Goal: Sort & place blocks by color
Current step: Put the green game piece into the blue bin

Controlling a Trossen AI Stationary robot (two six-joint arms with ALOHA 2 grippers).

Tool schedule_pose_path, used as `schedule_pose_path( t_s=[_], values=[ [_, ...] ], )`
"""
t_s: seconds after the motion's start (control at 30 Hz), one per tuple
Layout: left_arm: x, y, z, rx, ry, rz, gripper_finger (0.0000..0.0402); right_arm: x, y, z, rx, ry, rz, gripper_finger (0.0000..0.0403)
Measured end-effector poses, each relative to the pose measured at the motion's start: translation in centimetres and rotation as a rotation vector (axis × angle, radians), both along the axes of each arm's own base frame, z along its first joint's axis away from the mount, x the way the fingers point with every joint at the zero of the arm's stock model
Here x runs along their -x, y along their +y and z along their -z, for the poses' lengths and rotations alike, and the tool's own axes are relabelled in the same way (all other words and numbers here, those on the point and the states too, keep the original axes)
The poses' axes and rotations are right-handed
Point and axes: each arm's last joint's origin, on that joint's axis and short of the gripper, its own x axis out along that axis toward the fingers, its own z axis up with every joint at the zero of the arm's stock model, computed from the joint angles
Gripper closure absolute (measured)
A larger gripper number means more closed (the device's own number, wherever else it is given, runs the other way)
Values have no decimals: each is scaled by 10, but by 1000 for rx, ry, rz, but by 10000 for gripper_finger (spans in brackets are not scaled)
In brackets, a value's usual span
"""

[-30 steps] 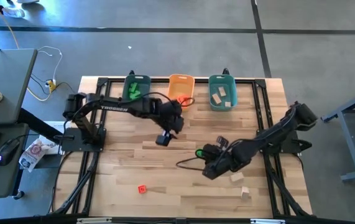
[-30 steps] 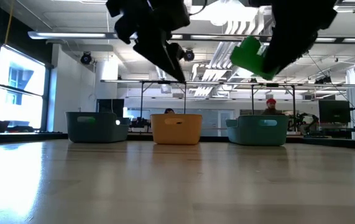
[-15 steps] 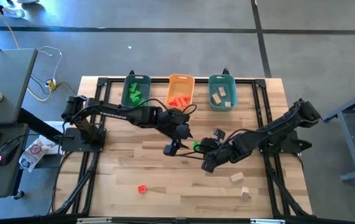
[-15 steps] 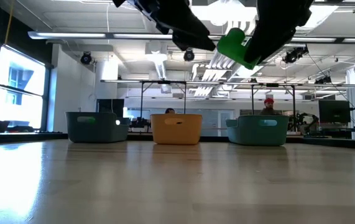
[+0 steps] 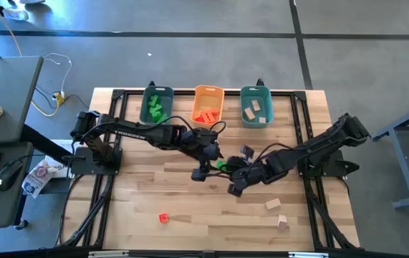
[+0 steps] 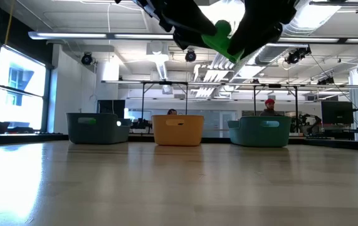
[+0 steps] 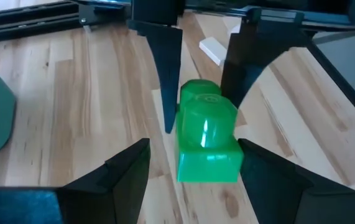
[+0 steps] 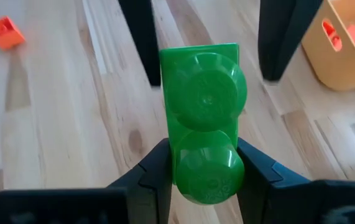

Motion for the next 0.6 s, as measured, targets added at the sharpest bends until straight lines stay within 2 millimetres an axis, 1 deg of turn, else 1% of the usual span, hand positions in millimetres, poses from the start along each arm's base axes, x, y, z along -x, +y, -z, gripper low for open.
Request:
schedule_pose_path(
  t_s=[0.23,0.33,0.43,0.6],
  values=[
    [0,0,0,4,0,-2,179,-4,-1,-2,5,-42,10,298],
    [0,0,0,10,1,-8,190,-5,-3,-2,4,-43,15,298],
    [0,0,0,22,6,-16,217,-5,-5,-3,4,-44,22,298],
    [1,0,1,3,14,1,284,-5,-5,-2,4,-40,12,298]
  ],
)
